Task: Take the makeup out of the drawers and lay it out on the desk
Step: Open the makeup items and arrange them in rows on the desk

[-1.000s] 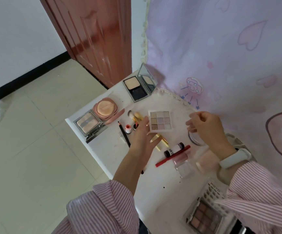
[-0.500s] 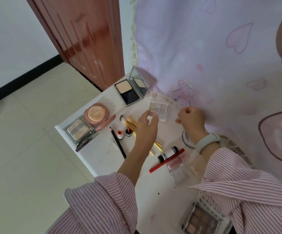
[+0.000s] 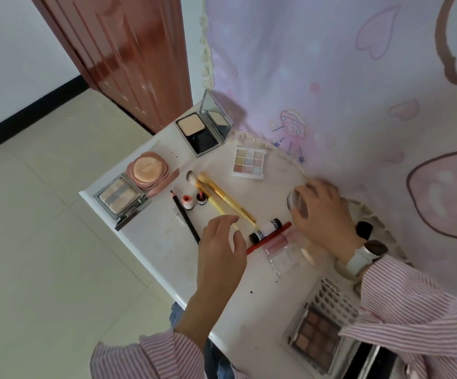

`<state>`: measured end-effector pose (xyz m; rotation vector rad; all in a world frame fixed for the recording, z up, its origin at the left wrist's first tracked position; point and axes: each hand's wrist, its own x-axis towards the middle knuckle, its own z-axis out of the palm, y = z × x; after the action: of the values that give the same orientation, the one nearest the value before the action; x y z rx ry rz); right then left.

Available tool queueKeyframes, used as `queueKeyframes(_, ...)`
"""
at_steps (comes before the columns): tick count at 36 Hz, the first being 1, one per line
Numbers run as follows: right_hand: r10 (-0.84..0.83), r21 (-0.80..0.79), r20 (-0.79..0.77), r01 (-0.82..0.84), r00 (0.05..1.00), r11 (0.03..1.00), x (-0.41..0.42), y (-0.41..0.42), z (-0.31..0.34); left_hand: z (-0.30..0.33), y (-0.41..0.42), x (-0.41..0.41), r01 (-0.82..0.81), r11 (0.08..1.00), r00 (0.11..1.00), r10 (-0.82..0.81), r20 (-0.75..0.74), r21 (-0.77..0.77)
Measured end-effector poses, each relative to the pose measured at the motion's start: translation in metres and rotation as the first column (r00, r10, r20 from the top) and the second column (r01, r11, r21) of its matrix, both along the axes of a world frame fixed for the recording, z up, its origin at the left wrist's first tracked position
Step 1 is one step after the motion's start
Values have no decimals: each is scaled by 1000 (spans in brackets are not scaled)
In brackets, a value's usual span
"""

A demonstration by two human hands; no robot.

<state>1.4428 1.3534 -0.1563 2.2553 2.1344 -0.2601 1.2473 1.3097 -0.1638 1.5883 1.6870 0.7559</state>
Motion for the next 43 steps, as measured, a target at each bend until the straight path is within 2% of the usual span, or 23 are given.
queueKeyframes(2, -6, -86, 13, 7, 1000, 996, 1, 0, -1, -1, -6, -2, -18, 1000, 1000, 18, -8, 1)
queueKeyframes(5, -40, -131, -18, 37, 999, 991, -1, 4, -3, -1, -12, -5, -17, 1000, 1000, 17, -19, 2)
queueKeyframes(12, -78, -73, -62, 73, 995, 995, -13, 1, 6, 1, -16, -10, -24, 999, 1000, 24, 13, -31)
queueKeyframes(14, -98, -30, -180, 94, 979, 995, -19, -3, 17, 6, -15, -11, -36, 998, 995, 41, 94, -57)
queueKeyframes(16, -106, 9, -399, 119, 911, 993, -26, -7, 31, 14, -12, -12, -39, 990, 968, 72, 240, -139)
queueKeyframes(18, -68, -1, -624, 87, 779, 996, -35, -11, 44, 20, -9, -12, 9, 958, 889, 123, 440, -286)
queueKeyframes(19, -35, -21, -687, 29, 726, 999, -40, -15, 48, 24, -7, -12, 60, 928, 806, 173, 566, -369)
queueKeyframes(21, 85, -17, -716, -139, 693, 990, -51, -25, 53, 29, -5, -13, 181, 849, 591, 310, 745, -497)
queueKeyframes(23, 195, 7, -708, -269, 679, 963, -61, -36, 50, 29, -6, -16, 275, 812, 471, 353, 808, -515)
queueKeyframes(25, 239, 7, -701, -328, 672, 945, -71, -46, 45, 31, -10, -19, 298, 824, 492, 301, 817, -483)
queueKeyframes(29, 241, 1, -715, -344, 656, 939, -81, -56, 34, 25, -16, -27, 135, 887, 682, 241, 691, -442)
queueKeyframes(32, 274, 29, -711, -361, 648, 932, -88, -58, 33, 22, -18, -34, 65, 910, 770, 215, 601, -410)
queueKeyframes(33, 324, 66, -686, -388, 651, 919, -90, -58, 33, 24, -17, -36, 50, 915, 773, 219, 595, -401)
queueKeyframes(35, 476, 153, -584, -486, 658, 860, -91, -56, 33, 26, -15, -39, 62, 889, 713, 279, 643, -454)
queueKeyframes(37, 540, 146, -556, -565, 633, 812, -91, -53, 35, 26, -14, -43, 100, 854, 659, 328, 677, -510)
queueKeyframes(40, 463, 51, -621, -557, 632, 829, -91, -51, 41, 23, -14, -48, 92, 847, 642, 351, 681, -523)
queueKeyframes(43, 221, -86, -663, -365, 716, 927, -98, -48, 49, 26, -13, -46, 59, 842, 652, 375, 660, -537)
